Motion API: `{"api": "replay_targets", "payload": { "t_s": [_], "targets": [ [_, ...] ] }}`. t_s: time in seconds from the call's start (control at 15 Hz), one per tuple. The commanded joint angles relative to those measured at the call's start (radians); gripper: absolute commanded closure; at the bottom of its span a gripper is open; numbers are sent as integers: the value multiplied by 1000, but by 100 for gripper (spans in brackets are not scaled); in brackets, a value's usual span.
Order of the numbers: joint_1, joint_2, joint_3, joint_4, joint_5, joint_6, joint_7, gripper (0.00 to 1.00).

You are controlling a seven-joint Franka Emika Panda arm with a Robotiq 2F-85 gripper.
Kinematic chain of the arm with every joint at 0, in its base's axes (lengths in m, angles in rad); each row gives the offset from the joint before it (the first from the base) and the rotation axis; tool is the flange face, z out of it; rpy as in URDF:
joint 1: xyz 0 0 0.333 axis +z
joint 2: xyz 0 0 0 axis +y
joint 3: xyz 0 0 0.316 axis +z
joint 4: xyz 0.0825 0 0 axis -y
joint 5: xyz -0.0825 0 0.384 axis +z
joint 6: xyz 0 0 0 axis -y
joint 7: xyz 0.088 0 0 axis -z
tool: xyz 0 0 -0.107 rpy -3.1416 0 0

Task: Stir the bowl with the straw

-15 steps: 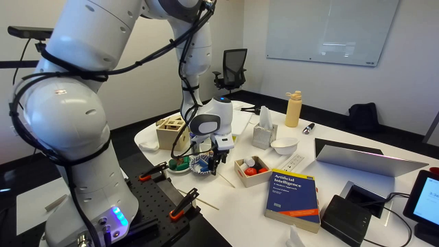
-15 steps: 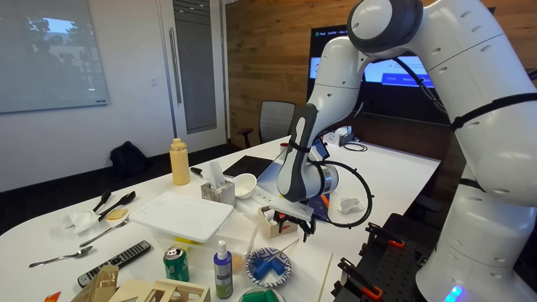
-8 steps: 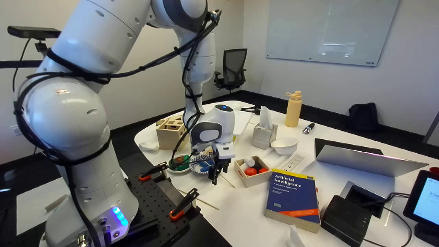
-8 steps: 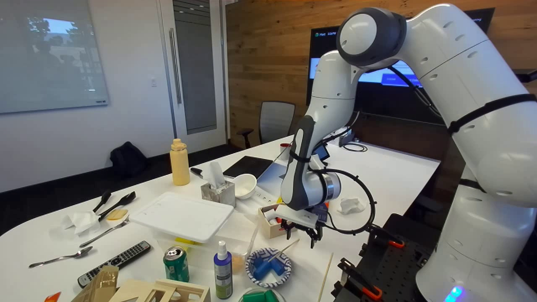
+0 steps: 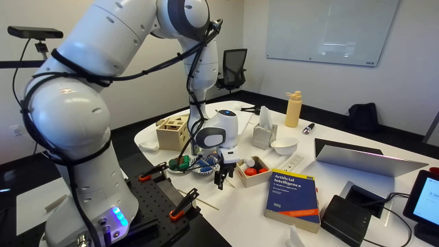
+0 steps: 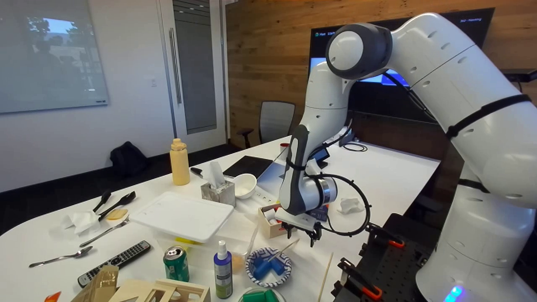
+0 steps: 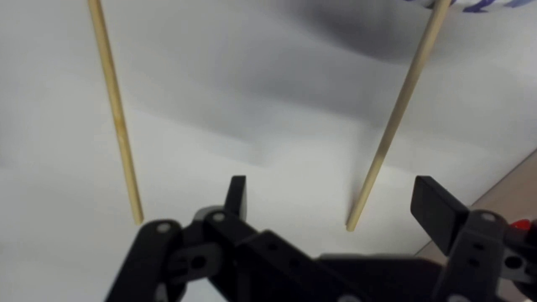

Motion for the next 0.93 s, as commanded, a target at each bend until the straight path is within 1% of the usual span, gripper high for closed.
{"api": "replay_targets", "payload": {
  "t_s": [0.0, 0.2, 0.27, 0.33, 0.4, 0.6, 0.73, 0.8, 0.87],
  "targets": [
    [40, 34, -18, 30, 38, 25, 21, 0],
    [62, 53, -34, 48, 49, 17, 28, 0],
    [65, 59, -34, 53, 50, 17, 27, 25],
    [72, 63, -38, 56, 52, 17, 28, 28],
    [82, 65, -45, 56, 53, 17, 29, 34],
    [103, 65, -64, 55, 53, 21, 32, 59],
    [109, 62, -66, 55, 54, 28, 40, 73],
    [114, 62, -67, 56, 55, 29, 42, 81],
    [119, 63, -72, 56, 54, 28, 42, 88]
  ]
}}
